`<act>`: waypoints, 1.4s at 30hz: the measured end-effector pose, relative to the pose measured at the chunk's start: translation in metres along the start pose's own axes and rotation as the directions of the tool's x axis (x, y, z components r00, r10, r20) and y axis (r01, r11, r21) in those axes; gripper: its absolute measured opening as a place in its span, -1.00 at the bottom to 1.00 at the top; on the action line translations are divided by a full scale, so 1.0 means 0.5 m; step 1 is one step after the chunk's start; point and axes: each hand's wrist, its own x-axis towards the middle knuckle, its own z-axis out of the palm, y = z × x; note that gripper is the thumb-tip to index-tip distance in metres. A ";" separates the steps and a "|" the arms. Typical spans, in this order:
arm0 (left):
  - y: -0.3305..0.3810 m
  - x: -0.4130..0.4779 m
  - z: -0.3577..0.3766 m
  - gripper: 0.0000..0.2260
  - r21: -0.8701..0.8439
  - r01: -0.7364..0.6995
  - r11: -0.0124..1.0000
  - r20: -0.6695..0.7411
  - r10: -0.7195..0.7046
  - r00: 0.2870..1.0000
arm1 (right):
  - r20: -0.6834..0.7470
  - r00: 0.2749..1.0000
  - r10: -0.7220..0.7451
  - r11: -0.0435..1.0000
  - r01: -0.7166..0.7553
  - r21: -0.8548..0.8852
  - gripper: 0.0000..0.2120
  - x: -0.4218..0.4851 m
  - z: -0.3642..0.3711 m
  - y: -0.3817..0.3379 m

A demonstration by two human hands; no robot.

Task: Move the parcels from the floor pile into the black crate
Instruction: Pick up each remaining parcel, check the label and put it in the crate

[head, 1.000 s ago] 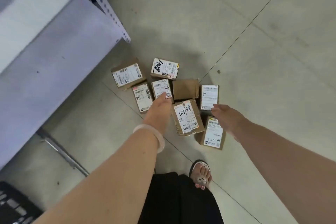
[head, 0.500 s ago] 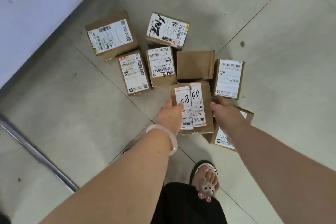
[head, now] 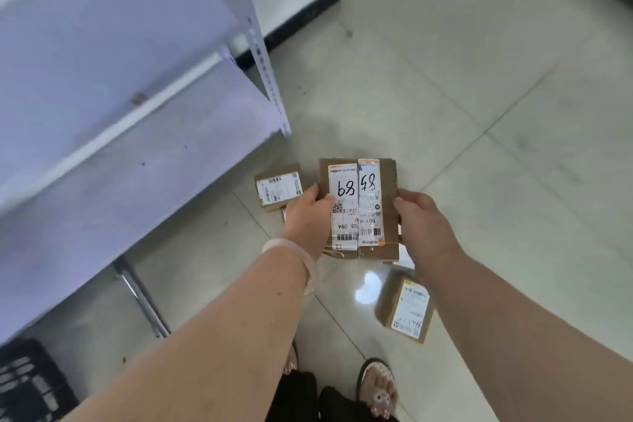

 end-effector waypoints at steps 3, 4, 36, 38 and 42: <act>0.128 -0.135 -0.058 -0.73 -0.033 -0.091 0.995 -0.033 0.090 0.995 | 0.080 0.988 -0.131 0.991 0.133 -0.015 -0.72 -0.132 -0.013 -0.133; 0.165 -0.183 -0.079 -0.75 -0.056 -0.125 0.991 -0.054 0.122 0.991 | 0.115 0.978 -0.172 0.985 0.175 -0.016 -0.73 -0.180 -0.017 -0.175; -0.089 -1.354 -0.796 -0.63 -0.326 -0.539 0.777 -0.844 0.017 0.536 | 0.913 0.187 -0.362 0.494 0.869 0.018 -0.68 -1.406 0.432 -0.148; -0.168 -1.401 -0.863 -0.60 -0.325 -0.518 0.792 -0.853 -0.008 0.523 | 0.925 0.187 -0.329 0.514 0.858 0.009 -0.72 -1.467 0.494 -0.074; -0.306 -1.482 -1.004 -0.80 -0.347 -0.553 0.758 -0.859 -0.019 0.512 | 0.945 0.203 -0.255 0.510 0.859 -0.047 -0.61 -1.587 0.618 0.035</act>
